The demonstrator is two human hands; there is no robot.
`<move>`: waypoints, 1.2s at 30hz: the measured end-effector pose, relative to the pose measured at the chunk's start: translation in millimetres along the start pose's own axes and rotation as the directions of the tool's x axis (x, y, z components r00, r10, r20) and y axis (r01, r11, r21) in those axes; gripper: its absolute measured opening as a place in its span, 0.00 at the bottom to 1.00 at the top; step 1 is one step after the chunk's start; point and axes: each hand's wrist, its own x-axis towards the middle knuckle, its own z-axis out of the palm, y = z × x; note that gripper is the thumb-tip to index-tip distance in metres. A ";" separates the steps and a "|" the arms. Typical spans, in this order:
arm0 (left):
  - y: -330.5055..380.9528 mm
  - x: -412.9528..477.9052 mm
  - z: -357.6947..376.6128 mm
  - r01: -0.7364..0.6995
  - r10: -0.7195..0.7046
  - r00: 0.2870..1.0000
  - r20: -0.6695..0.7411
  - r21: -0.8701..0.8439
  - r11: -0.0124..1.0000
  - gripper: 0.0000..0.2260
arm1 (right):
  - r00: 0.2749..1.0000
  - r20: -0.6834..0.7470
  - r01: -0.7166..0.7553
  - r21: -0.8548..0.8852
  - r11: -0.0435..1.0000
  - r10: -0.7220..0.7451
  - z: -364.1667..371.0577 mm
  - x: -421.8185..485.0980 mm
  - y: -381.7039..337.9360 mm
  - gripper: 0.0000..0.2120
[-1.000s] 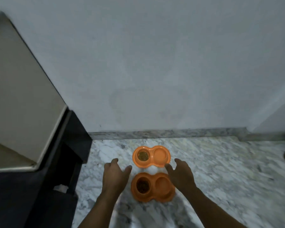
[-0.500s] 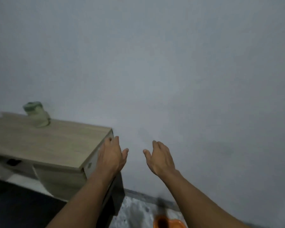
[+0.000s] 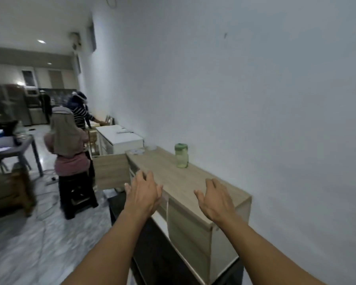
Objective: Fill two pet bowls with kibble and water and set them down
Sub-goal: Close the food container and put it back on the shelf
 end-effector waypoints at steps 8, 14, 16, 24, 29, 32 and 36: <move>-160.4 75.3 -16.7 0.160 -0.164 0.986 0.032 0.084 0.983 0.24 | 0.989 0.091 0.121 -0.018 0.993 -0.118 96.5 86.5 -148.5 0.24; -264.3 168.6 -15.0 0.202 -0.207 0.977 0.043 0.103 0.974 0.22 | 0.982 0.082 0.175 -0.032 0.984 -0.172 160.1 167.9 -250.1 0.23; -285.9 196.5 -6.7 0.210 -0.217 0.974 0.061 0.104 0.972 0.22 | 0.980 0.105 0.171 -0.035 0.985 -0.167 177.0 192.9 -270.8 0.23; -342.3 329.1 33.8 0.217 -0.223 0.973 0.056 0.095 0.971 0.22 | 0.974 0.112 0.201 -0.033 0.979 -0.196 248.9 335.1 -319.7 0.24; -374.5 439.4 64.0 0.229 -0.234 0.971 0.056 0.089 0.969 0.21 | 0.970 0.104 0.220 0.015 0.975 -0.221 290.5 452.2 -351.9 0.27; -393.4 500.9 85.1 0.224 -0.230 0.971 0.065 0.095 0.970 0.21 | 0.969 0.115 0.218 0.010 0.976 -0.217 317.7 513.5 -368.2 0.26; -421.6 577.3 115.8 0.210 -0.222 0.969 0.107 0.116 0.971 0.21 | 0.970 0.134 0.200 0.027 0.979 -0.202 363.5 581.5 -386.1 0.24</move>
